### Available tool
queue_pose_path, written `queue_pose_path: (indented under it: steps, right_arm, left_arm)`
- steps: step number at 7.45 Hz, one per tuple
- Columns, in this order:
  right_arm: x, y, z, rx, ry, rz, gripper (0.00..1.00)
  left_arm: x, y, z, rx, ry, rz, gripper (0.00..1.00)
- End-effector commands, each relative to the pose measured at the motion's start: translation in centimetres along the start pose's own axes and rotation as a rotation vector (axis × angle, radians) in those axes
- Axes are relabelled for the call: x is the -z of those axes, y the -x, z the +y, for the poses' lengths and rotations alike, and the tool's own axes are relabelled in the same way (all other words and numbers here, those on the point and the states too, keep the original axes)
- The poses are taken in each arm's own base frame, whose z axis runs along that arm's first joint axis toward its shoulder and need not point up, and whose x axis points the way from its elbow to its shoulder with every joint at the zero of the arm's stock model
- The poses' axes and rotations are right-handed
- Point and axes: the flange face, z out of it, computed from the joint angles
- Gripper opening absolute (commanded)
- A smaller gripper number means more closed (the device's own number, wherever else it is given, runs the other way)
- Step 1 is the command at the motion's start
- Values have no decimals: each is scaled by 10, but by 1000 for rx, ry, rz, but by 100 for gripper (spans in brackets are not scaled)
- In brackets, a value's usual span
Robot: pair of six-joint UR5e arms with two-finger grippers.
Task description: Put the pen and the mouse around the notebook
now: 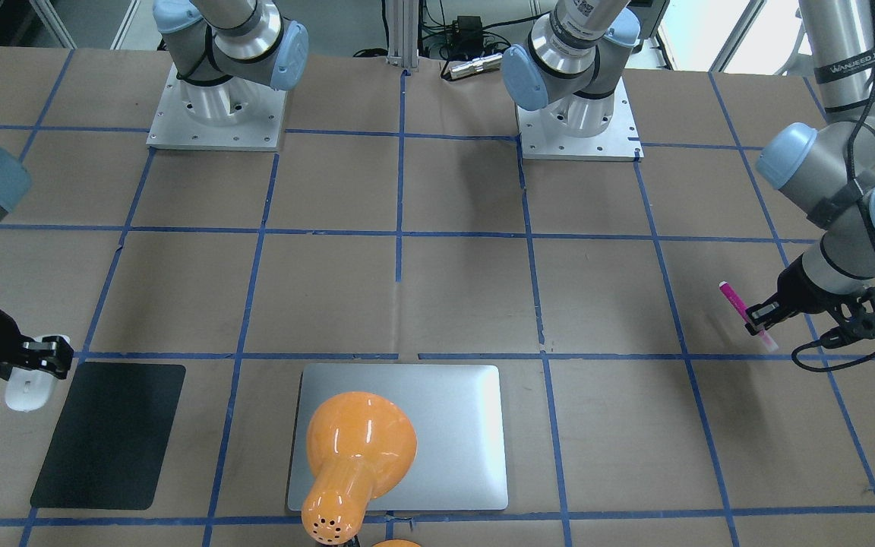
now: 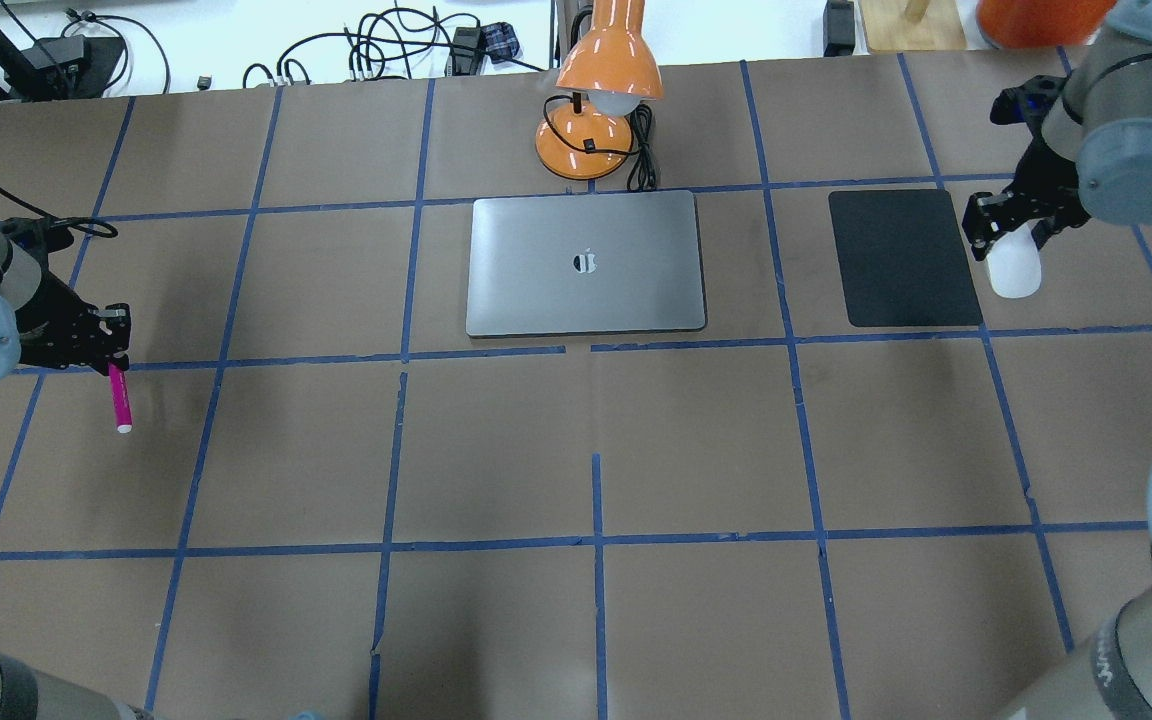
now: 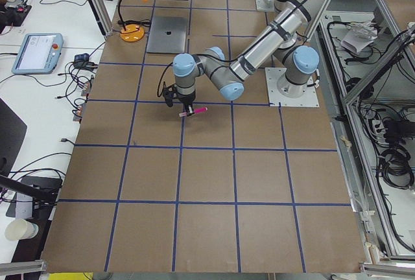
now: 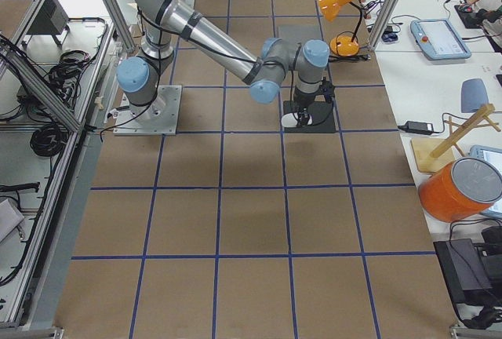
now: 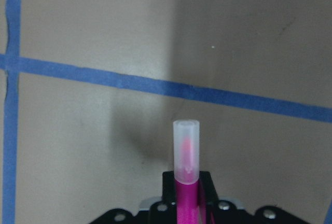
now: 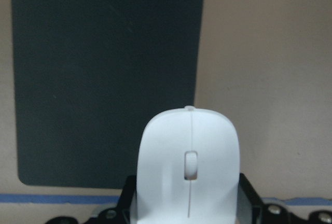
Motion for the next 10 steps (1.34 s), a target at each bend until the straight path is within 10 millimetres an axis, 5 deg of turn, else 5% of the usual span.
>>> queue_pose_path:
  steps: [1,2,4,6,7,10]
  right_arm:
    - [-33,50,-40,-30,20,-6,25]
    - [-52,50,-44,-28,44,-13,25]
    - [-56,51,-51,-30,39,-26,29]
    - [-78,53,-50,-29,72,-38,80]
    - [-76,52,-51,-31,70,-35,97]
    - [-45,47,-63,-36,19,-17,100]
  left_arm:
    - [18,-89,18,146,-23,18,0]
    - [26,-133,33,200,-31,25,0]
    - [31,-223,77,355,-24,46,0]
    - [25,-299,125,515,7,60,0]
    - [24,-339,154,618,7,65,0]
    - [26,-394,203,805,49,97,0]
